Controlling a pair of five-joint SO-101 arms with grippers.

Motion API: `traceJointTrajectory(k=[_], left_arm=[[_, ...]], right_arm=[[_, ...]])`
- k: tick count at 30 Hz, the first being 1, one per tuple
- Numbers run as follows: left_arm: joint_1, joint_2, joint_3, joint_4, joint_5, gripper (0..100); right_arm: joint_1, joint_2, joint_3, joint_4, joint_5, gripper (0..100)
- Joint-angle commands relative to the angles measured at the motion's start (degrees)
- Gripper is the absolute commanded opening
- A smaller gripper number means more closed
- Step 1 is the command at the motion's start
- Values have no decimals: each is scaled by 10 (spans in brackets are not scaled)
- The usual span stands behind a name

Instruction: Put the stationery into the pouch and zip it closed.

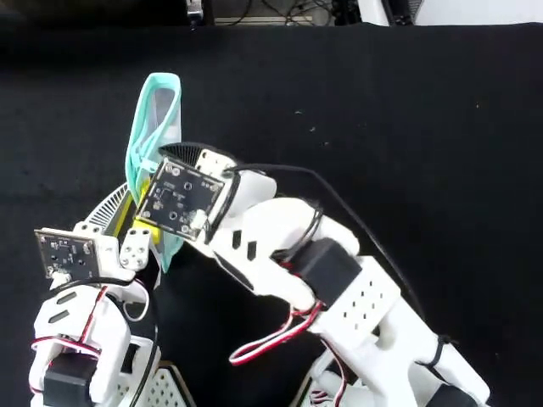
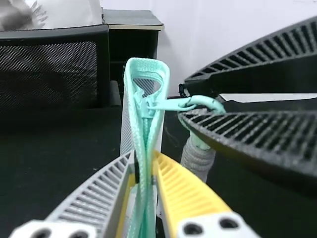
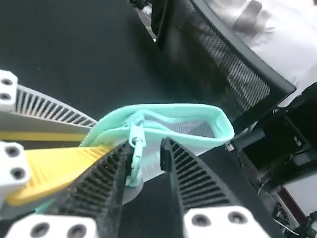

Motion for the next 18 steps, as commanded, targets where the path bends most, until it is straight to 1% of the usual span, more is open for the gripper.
traceJointTrajectory(k=[1, 3, 4, 18], left_arm=[[7, -1, -9, 3, -4, 33], [7, -1, -9, 3, -4, 33], [7, -1, -8, 3, -4, 33], [7, -1, -4, 3, -5, 33]], right_arm=[[12, 20, -7, -5, 4, 80], [12, 31, -15, -8, 4, 15], [12, 36, -22, -4, 4, 11], [13, 11, -31, 14, 4, 15]])
